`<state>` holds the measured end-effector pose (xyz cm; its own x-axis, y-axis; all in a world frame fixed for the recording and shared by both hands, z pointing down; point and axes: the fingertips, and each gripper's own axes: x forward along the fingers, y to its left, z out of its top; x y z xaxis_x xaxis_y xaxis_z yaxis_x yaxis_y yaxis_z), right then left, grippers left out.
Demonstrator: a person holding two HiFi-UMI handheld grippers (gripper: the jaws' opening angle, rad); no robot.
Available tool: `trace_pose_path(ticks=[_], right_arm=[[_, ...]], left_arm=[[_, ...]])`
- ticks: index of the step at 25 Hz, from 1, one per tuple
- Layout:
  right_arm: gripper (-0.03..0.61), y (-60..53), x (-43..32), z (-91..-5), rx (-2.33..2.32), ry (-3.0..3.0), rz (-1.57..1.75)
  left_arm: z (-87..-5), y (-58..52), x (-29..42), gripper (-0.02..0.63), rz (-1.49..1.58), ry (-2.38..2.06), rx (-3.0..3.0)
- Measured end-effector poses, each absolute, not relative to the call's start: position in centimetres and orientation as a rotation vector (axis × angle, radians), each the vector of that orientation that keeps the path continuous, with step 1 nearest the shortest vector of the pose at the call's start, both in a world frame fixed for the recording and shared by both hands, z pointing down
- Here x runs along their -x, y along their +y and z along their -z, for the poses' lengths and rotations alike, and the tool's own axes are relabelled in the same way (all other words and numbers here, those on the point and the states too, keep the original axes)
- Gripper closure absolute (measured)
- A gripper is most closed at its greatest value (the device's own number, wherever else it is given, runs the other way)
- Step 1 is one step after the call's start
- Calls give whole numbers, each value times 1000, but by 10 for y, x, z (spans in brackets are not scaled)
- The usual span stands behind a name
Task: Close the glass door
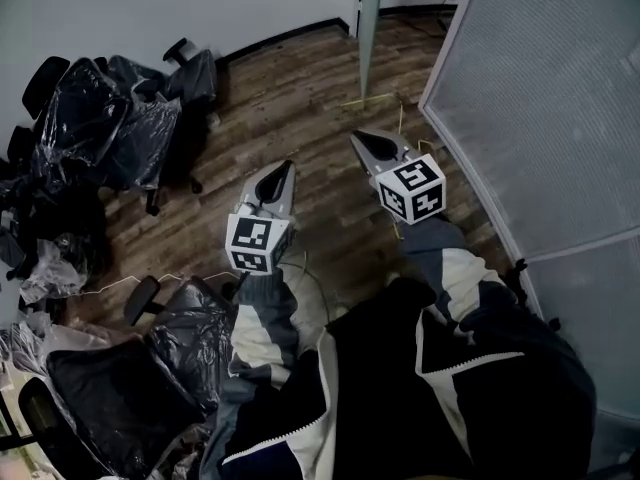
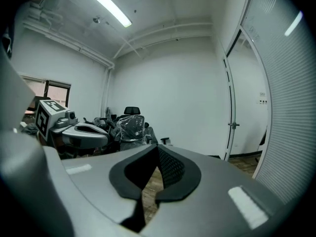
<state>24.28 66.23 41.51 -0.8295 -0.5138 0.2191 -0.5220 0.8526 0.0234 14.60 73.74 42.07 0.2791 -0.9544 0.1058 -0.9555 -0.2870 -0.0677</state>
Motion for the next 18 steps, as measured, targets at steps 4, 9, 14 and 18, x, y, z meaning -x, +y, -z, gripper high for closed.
trace_pose_path(ticks=[4, 9, 14, 18], right_arm=[[575, 655, -222, -429, -727, -2802, -33], [574, 620, -188, -441, -650, -2819, -19], [575, 544, -157, -447, -543, -2916, -152], [575, 461, -141, -437, -505, -2943, -126]], left_arm=[[-439, 730, -140, 609, -261, -1820, -2552], [-446, 697, -105, 609, -195, -1880, -2449], [-450, 623, -65, 609, -226, -1945, -2348], [-436, 536, -48, 609, -226, -1965, -2334]])
